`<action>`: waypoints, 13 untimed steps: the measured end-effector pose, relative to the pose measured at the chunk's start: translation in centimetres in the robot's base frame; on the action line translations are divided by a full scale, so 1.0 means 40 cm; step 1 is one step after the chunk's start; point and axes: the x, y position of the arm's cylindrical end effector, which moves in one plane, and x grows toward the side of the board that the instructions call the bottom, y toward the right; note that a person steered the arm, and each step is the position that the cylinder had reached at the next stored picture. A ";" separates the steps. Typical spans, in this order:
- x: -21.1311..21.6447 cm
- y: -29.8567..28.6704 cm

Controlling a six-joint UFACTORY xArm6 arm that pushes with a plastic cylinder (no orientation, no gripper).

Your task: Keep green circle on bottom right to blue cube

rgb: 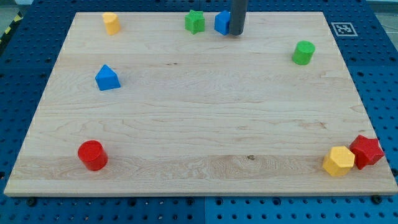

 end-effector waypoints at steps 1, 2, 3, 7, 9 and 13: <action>-0.013 0.069; -0.032 0.101; -0.052 0.059; 0.006 0.085; 0.018 0.086; 0.046 0.194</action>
